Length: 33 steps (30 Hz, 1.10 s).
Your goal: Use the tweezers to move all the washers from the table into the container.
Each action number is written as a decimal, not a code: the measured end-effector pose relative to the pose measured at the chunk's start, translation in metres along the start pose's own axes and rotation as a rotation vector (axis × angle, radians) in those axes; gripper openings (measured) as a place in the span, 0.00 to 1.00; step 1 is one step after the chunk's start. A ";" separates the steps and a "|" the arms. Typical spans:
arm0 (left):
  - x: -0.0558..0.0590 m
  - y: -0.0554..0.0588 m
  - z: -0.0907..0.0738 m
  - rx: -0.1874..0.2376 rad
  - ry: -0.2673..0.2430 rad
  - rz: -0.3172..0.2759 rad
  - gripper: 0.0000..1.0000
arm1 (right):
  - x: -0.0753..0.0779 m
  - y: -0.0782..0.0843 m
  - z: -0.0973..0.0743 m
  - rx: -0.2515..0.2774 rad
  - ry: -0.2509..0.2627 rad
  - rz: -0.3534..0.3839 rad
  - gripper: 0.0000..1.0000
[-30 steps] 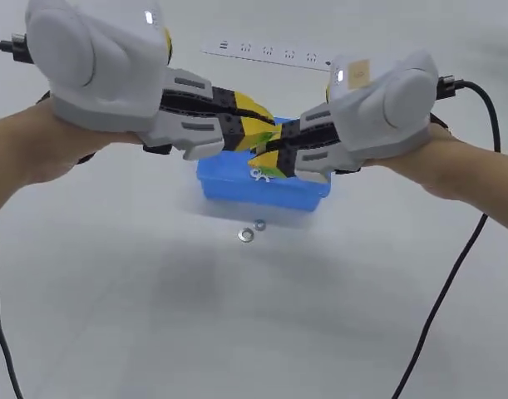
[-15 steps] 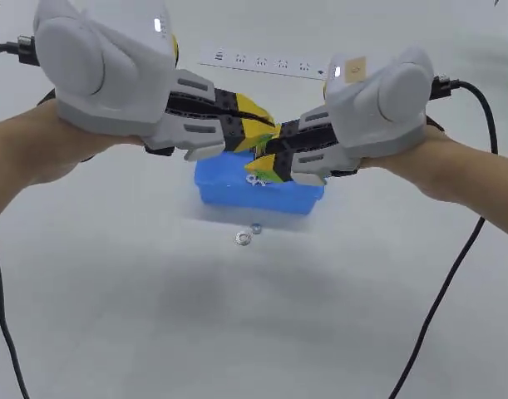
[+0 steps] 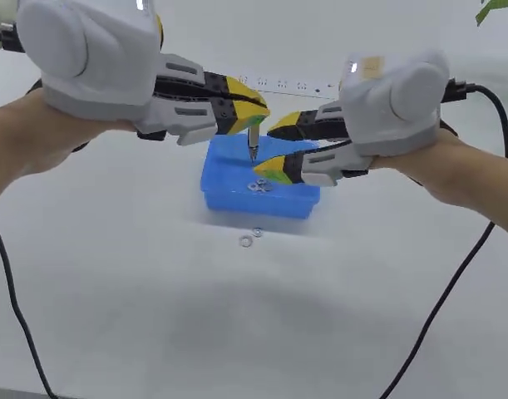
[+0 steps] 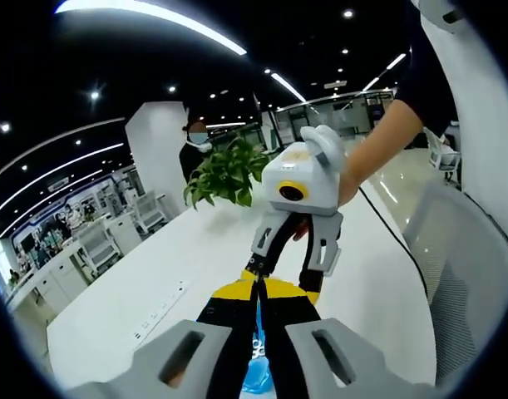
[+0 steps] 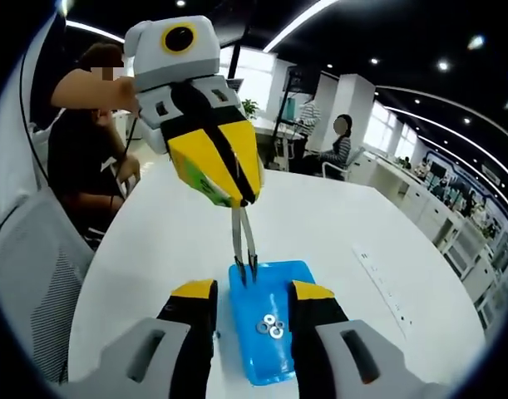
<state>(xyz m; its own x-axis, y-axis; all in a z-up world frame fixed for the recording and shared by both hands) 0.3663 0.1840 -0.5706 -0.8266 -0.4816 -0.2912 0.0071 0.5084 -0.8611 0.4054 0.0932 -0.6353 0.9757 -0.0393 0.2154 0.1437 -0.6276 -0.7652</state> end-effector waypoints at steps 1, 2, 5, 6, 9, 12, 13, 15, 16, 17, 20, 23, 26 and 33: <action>0.001 -0.001 -0.002 0.001 0.000 0.000 0.05 | -0.001 0.000 -0.003 0.006 0.010 -0.004 0.39; 0.002 -0.001 -0.004 0.000 -0.003 0.004 0.05 | -0.004 -0.001 -0.009 0.017 0.023 0.002 0.42; 0.004 -0.001 -0.010 0.001 -0.012 0.007 0.05 | -0.010 0.000 -0.020 0.030 0.055 0.017 0.48; 0.005 -0.001 -0.013 0.003 -0.023 0.008 0.05 | -0.013 0.002 -0.024 0.029 0.060 0.021 0.50; 0.015 -0.003 -0.016 0.003 -0.040 0.014 0.05 | -0.020 0.009 -0.030 0.013 0.070 0.027 0.55; 0.021 0.000 -0.018 0.005 -0.046 0.008 0.05 | -0.029 0.018 -0.038 0.011 0.080 0.033 0.55; 0.027 -0.002 -0.018 0.002 -0.045 0.007 0.05 | -0.031 0.020 -0.039 0.011 0.082 0.040 0.57; 0.033 0.001 -0.018 0.003 -0.039 0.000 0.05 | -0.035 0.026 -0.042 0.013 0.086 0.051 0.58; 0.034 0.001 -0.018 0.003 -0.038 -0.003 0.05 | -0.038 0.030 -0.043 0.012 0.084 0.057 0.59; 0.037 0.004 -0.017 0.002 -0.037 -0.008 0.05 | -0.040 0.032 -0.044 0.011 0.085 0.057 0.59; 0.042 0.011 -0.015 -0.001 -0.036 -0.022 0.05 | -0.045 0.039 -0.047 0.013 0.088 0.068 0.62; 0.048 0.018 -0.013 0.005 -0.032 -0.046 0.05 | -0.050 0.045 -0.051 0.030 0.090 0.093 0.67; 0.055 0.025 -0.009 0.010 -0.042 -0.044 0.05 | -0.056 0.050 -0.052 0.051 0.050 0.139 0.69; 0.061 0.037 -0.003 0.013 -0.042 -0.051 0.05 | -0.071 0.063 -0.053 0.064 0.024 0.164 0.74</action>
Point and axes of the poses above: the centre of the closed fingertips' face, and the gripper's own axes: z roughly forward along the fingers, x roughly to its right, y roughly out of its underside, the point moved 6 cm from there along -z, roughly backward along the fingers, and after that the axes turned 8 degrees about -x, right-handed, at the moved point
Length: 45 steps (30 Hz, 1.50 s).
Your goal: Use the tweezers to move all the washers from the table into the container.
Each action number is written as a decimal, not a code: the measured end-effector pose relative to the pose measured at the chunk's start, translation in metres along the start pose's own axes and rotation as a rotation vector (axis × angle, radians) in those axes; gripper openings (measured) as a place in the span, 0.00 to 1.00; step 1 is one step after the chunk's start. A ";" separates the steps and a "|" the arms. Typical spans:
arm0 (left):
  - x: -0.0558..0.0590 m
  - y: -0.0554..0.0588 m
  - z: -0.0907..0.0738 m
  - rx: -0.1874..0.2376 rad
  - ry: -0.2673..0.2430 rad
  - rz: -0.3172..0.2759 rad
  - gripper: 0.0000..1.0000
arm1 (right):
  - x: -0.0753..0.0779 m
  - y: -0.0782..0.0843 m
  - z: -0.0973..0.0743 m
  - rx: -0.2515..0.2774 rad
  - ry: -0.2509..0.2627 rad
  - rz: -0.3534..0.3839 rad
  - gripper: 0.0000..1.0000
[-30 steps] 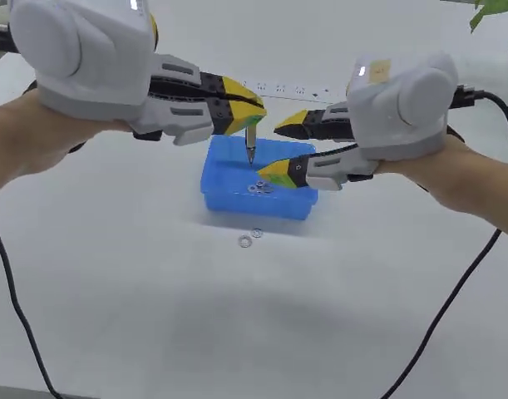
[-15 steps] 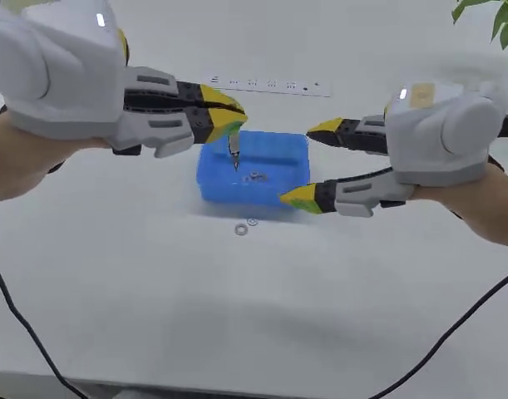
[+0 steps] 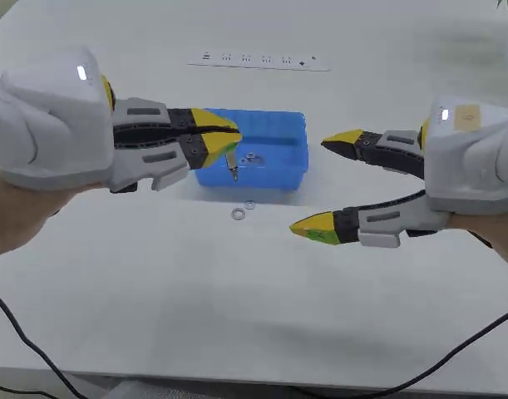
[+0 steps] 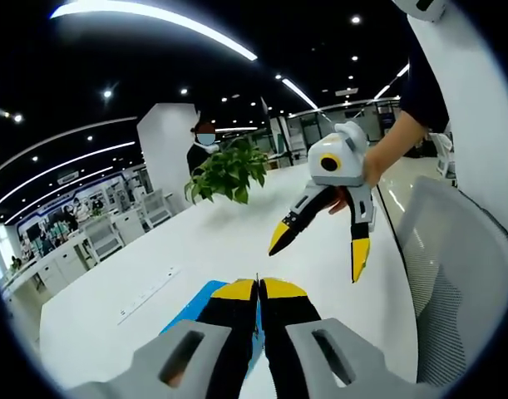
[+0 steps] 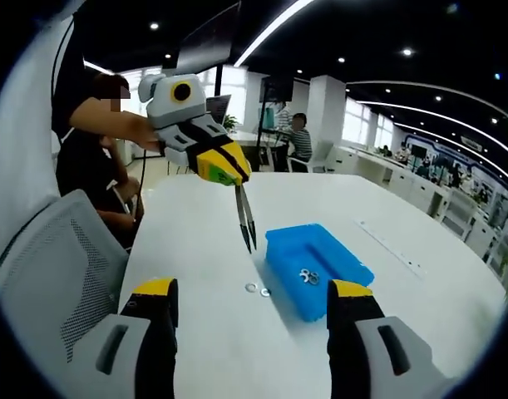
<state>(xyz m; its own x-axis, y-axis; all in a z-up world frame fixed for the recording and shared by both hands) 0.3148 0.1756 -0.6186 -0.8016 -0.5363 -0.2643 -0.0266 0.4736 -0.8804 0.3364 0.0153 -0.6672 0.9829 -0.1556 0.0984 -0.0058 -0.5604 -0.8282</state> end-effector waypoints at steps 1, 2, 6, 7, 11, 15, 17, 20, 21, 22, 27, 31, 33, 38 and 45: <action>0.001 0.003 0.001 -0.008 0.005 -0.001 0.05 | 0.000 0.003 0.000 -0.012 0.002 0.002 0.75; 0.002 0.007 0.003 -0.012 0.015 -0.012 0.05 | 0.000 0.006 0.001 -0.020 0.006 0.006 0.77; 0.007 0.014 0.006 -0.018 0.025 -0.019 0.05 | 0.000 0.015 -0.001 -0.026 0.020 0.032 0.82; 0.007 0.016 0.007 -0.022 0.026 -0.023 0.05 | 0.001 0.016 -0.001 -0.025 0.019 0.041 0.82; 0.008 0.024 0.011 -0.033 0.034 -0.039 0.05 | -0.001 0.019 0.000 -0.024 0.011 0.060 0.84; 0.009 0.030 0.012 -0.040 0.035 -0.053 0.05 | -0.004 0.020 0.003 -0.032 -0.005 0.055 0.85; 0.009 0.030 0.012 -0.038 0.039 -0.053 0.05 | -0.005 0.018 0.005 -0.028 -0.008 0.052 0.86; 0.008 0.032 0.014 -0.032 0.041 -0.057 0.05 | -0.006 0.017 0.006 -0.019 -0.010 0.059 0.91; 0.008 0.033 0.015 -0.032 0.041 -0.059 0.05 | -0.007 0.016 0.006 -0.018 -0.012 0.060 0.92; 0.007 0.033 0.016 -0.033 0.040 -0.060 0.05 | -0.008 0.016 0.006 -0.018 -0.015 0.059 0.93; 0.008 0.035 0.021 -0.034 0.052 -0.058 0.05 | -0.010 0.019 0.006 -0.030 -0.026 0.060 0.97; 0.008 0.039 0.025 -0.028 0.061 -0.058 0.05 | -0.012 0.024 0.007 -0.043 -0.040 0.079 1.00; 0.007 0.041 0.026 -0.029 0.064 -0.061 0.05 | -0.013 0.025 0.007 -0.045 -0.042 0.080 1.00; 0.008 0.045 0.029 -0.032 0.070 -0.074 0.05 | -0.015 0.027 0.009 -0.049 -0.051 0.091 1.00; 0.006 0.049 0.033 -0.033 0.070 -0.091 0.05 | -0.019 0.027 0.012 -0.053 -0.069 0.102 1.00</action>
Point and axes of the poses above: the centre of the closed fingertips' face, and the gripper's own axes: z roughly forward along the fingers, x roughly to its right, y roughly out of its underside, the point moved 6 cm from there along -z, roughly backward along the fingers, and after that the axes turned 8 degrees about -x, right-handed, at the moved point
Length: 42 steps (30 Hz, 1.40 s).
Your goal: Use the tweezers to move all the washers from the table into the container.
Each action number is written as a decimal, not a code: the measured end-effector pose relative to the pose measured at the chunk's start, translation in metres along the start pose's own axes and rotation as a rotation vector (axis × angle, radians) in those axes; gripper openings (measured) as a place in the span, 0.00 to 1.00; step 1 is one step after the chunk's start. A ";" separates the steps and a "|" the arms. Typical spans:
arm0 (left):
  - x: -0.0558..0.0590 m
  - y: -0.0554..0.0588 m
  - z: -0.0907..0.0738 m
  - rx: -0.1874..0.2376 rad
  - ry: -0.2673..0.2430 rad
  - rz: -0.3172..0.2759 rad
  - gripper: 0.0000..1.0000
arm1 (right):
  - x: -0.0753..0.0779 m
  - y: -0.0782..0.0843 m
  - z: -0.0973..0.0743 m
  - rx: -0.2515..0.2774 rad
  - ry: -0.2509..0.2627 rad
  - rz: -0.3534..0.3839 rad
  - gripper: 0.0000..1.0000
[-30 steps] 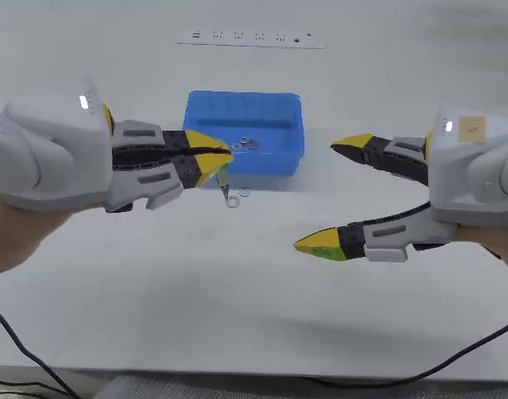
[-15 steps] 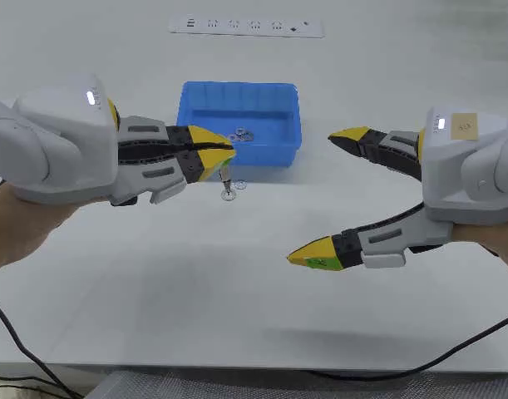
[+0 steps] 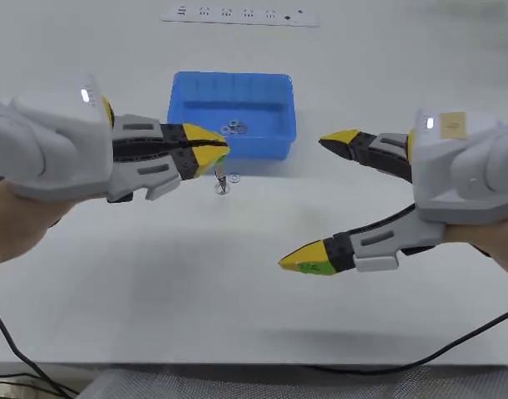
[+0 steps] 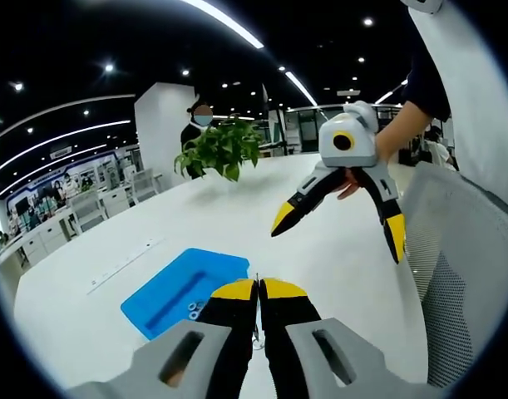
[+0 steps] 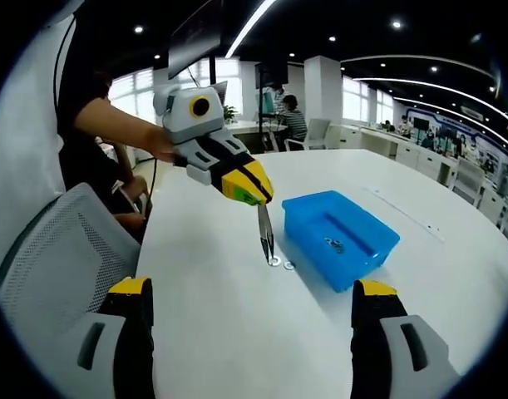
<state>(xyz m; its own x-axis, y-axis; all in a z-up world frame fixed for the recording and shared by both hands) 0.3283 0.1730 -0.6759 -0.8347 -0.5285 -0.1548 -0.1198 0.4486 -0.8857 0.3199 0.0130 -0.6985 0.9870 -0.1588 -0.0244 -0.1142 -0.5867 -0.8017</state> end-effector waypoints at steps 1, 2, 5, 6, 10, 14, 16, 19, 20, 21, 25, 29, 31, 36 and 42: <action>0.000 0.000 0.000 0.000 0.001 -0.001 0.05 | -0.001 0.001 0.000 -0.002 -0.002 0.002 1.00; 0.000 0.001 0.001 -0.001 0.003 -0.002 0.05 | -0.001 0.001 0.001 -0.004 -0.006 0.004 1.00; 0.001 0.005 0.003 -0.015 0.002 0.002 0.05 | -0.004 0.005 0.004 -0.029 -0.022 0.004 1.00; 0.001 0.006 0.002 -0.011 -0.001 0.000 0.05 | -0.005 0.006 0.005 -0.035 -0.024 -0.001 1.00; 0.001 0.006 -0.001 -0.003 0.003 -0.012 0.05 | -0.006 0.005 0.006 -0.031 -0.031 0.004 1.00; -0.001 0.004 -0.001 -0.020 0.026 -0.025 0.05 | -0.004 0.001 0.009 -0.028 -0.028 0.004 0.99; -0.005 0.003 -0.001 -0.039 0.023 -0.018 0.05 | -0.001 -0.002 0.012 -0.024 -0.027 0.009 0.98; -0.007 0.002 0.001 -0.051 0.040 -0.007 0.05 | 0.004 -0.009 0.019 -0.006 -0.035 0.028 0.93; -0.007 0.001 0.001 -0.053 0.045 -0.003 0.05 | 0.005 -0.012 0.021 0.001 -0.039 0.037 0.90; -0.007 0.000 0.003 -0.057 0.046 -0.002 0.05 | 0.006 -0.016 0.024 0.015 -0.043 0.042 0.86; -0.008 -0.001 0.004 -0.060 0.051 -0.014 0.05 | 0.013 -0.027 0.037 0.028 -0.062 0.029 0.75; -0.010 0.000 0.002 -0.063 0.068 -0.025 0.05 | 0.019 -0.032 0.052 0.010 -0.082 -0.013 0.64; -0.011 0.001 0.001 -0.068 0.075 -0.028 0.05 | 0.021 -0.034 0.061 0.000 -0.102 -0.023 0.59; -0.011 0.002 -0.001 -0.080 0.088 -0.017 0.05 | 0.021 -0.037 0.083 -0.038 -0.150 -0.065 0.50; -0.011 0.002 0.001 -0.076 0.095 -0.025 0.05 | 0.024 -0.038 0.096 -0.062 -0.181 -0.097 0.38</action>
Point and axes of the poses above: the centre of the closed fingertips' face, and the gripper's own axes: z roughly forward along the fingers, x roughly to its right, y roughly out of its underside, the point moved 6 cm from there along -z, roughly backward along the fingers, and after that the axes turned 8 degrees about -x, right-handed, at the moved point
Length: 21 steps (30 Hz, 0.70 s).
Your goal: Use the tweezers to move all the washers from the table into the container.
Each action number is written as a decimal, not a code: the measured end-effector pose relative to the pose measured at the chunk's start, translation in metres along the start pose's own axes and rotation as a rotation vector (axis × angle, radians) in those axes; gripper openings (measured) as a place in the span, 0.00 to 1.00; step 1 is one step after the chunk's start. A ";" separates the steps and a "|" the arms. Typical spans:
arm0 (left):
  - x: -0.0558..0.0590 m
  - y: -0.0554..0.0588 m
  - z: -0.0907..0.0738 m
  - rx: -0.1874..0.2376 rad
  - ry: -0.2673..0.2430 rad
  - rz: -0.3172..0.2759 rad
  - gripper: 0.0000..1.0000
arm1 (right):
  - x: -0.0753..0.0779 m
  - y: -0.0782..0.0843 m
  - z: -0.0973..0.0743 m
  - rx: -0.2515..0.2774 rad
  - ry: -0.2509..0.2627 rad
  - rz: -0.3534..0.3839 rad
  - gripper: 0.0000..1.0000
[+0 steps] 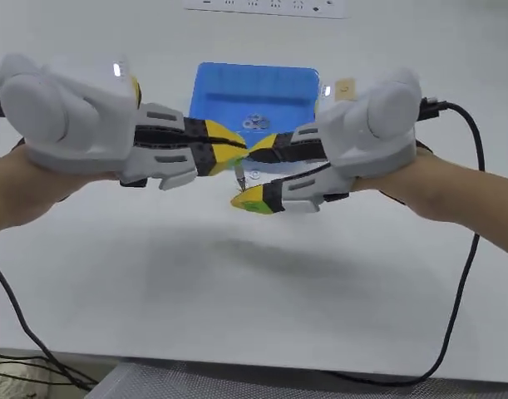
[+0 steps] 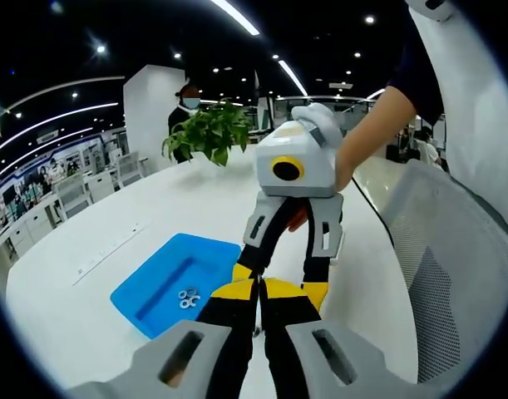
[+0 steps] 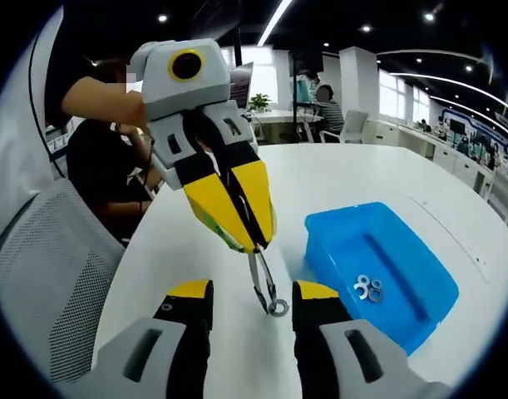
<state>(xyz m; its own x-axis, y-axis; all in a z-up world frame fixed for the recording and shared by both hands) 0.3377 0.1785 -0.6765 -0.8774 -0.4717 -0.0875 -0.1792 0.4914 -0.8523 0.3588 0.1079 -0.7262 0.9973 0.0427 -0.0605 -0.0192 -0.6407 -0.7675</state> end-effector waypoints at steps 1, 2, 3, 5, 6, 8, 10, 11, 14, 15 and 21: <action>0.000 0.000 0.000 -0.001 0.005 0.002 0.05 | 0.001 0.001 0.002 -0.009 -0.005 -0.005 0.37; 0.001 0.000 0.000 -0.002 0.008 0.002 0.05 | 0.001 0.001 0.003 -0.014 -0.010 -0.011 0.36; 0.001 0.000 0.000 -0.003 0.012 0.004 0.05 | 0.002 0.002 0.004 -0.018 -0.018 -0.018 0.33; 0.001 0.001 0.000 -0.004 0.014 0.003 0.05 | 0.003 0.003 0.007 -0.027 -0.026 -0.027 0.30; 0.002 0.001 0.000 -0.004 0.015 0.001 0.05 | 0.004 0.003 0.008 -0.031 -0.028 -0.031 0.29; 0.002 0.001 0.000 -0.005 0.018 0.001 0.05 | 0.004 0.005 0.010 -0.041 -0.036 -0.039 0.26; 0.002 0.001 0.001 -0.006 0.021 0.002 0.05 | 0.004 0.005 0.010 -0.042 -0.045 -0.046 0.23; 0.003 0.001 0.001 -0.006 0.023 0.002 0.05 | 0.003 0.004 0.011 -0.041 -0.046 -0.064 0.20; 0.004 0.001 0.002 -0.006 0.030 0.003 0.05 | 0.004 0.004 0.012 -0.050 -0.034 -0.103 0.15; 0.004 0.001 0.003 -0.006 0.036 0.002 0.05 | 0.005 0.004 0.011 -0.051 -0.034 -0.105 0.13; 0.004 0.001 0.004 -0.010 0.039 0.008 0.05 | 0.005 0.004 0.010 -0.058 -0.032 -0.132 0.12</action>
<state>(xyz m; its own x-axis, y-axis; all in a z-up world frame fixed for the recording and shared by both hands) 0.3362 0.1742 -0.6803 -0.8954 -0.4391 -0.0742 -0.1762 0.5023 -0.8465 0.3631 0.1130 -0.7363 0.9880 0.1534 0.0174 0.1171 -0.6708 -0.7323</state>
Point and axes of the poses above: the centre of the closed fingertips' face, and the gripper's own axes: z roughly forward along the fingers, x roughly to its right, y roughly out of its underside, the point moved 6 cm from there along -z, roughly backward along the fingers, and after that the axes turned 8 degrees about -x, right-handed, at the moved point
